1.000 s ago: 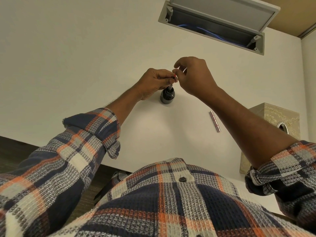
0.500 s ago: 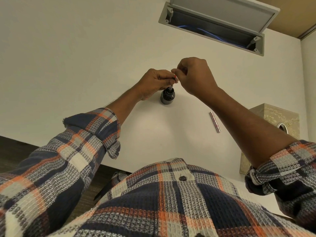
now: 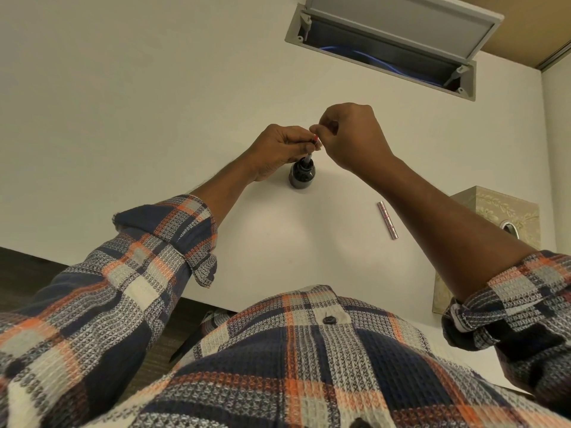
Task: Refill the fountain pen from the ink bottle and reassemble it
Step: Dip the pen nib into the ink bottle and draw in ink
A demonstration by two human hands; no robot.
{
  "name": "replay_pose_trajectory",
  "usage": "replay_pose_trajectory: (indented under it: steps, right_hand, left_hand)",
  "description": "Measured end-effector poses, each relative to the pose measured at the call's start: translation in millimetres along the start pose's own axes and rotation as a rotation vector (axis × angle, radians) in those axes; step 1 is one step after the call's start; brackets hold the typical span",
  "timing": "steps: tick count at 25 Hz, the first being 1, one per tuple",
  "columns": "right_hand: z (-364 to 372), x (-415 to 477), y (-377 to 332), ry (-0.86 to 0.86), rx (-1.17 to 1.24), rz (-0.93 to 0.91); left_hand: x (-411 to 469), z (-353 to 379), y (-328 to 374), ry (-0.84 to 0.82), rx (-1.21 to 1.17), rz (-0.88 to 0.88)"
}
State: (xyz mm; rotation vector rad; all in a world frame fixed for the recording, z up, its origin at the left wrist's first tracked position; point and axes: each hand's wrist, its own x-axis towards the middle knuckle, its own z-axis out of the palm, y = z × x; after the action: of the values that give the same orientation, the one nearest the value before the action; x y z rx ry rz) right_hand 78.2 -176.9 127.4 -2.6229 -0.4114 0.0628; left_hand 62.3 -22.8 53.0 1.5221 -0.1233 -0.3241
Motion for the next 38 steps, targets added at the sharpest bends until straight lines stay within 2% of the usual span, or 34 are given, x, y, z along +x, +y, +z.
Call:
replay_pose_trajectory:
  steps: [38]
  right_hand:
    - [-3.3, -0.1, -3.2, -0.014, 0.008, -0.016]
  left_hand:
    - [2.0, 0.2, -0.7, -0.002, -0.012, 0.003]
